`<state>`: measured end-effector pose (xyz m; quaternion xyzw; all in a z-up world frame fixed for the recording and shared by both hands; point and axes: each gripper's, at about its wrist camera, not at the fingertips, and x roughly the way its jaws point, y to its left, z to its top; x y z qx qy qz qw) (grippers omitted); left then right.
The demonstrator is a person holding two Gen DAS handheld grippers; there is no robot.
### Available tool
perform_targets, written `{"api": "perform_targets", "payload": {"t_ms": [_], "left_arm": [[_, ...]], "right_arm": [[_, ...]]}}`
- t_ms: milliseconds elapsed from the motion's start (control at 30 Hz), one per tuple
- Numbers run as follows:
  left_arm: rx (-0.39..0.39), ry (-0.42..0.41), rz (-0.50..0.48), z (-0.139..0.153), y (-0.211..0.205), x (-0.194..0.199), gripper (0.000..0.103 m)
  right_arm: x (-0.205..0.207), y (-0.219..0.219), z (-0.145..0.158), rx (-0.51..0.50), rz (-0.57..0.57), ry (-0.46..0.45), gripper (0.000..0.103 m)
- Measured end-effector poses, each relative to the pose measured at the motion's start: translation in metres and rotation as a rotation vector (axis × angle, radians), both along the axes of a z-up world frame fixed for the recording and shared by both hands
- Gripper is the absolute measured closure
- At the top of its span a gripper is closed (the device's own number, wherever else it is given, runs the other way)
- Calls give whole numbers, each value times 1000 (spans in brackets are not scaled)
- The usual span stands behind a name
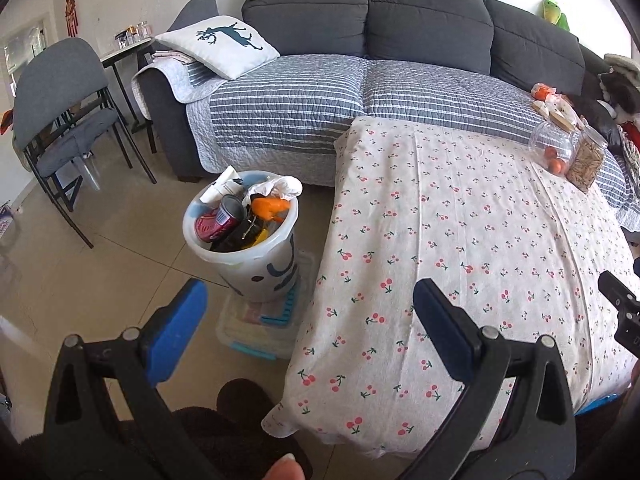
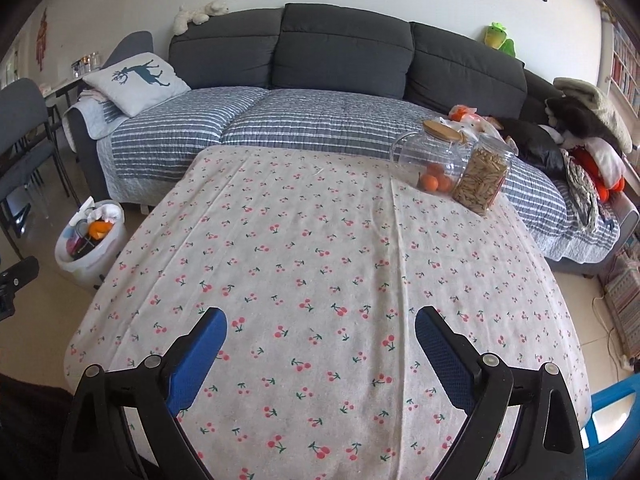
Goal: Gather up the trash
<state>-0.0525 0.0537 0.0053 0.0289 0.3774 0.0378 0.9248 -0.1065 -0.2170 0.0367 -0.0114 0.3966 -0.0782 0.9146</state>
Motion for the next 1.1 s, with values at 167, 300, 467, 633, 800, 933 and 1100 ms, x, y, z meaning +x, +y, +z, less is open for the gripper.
{"api": "perform_targets", "payload": {"t_ms": [167,300,467,633,800,933,1100], "left_arm": [[32,-2,-37,-2,-13,-5,1],[27,-1,-46,-2,-16,-6,1],[15,1,-44,-2,-16,-6,1],[7,4,-40,-2,-15,-6,1],[0,7,-42,-3,-15,-5,1],[-2,9,-42,-3,-15,-4,1],[-11,12,-40,-4,-15,-4,1]], "right_arm": [[3,-1,-3,14,-7,10,6],[2,2,-3,9,1,5,6],[2,3,-5,3,4,10,6],[1,2,-4,5,-2,6,6],[1,2,-4,10,-3,5,6],[1,4,-5,6,0,10,6],[2,3,-5,8,-5,7,6]]}}
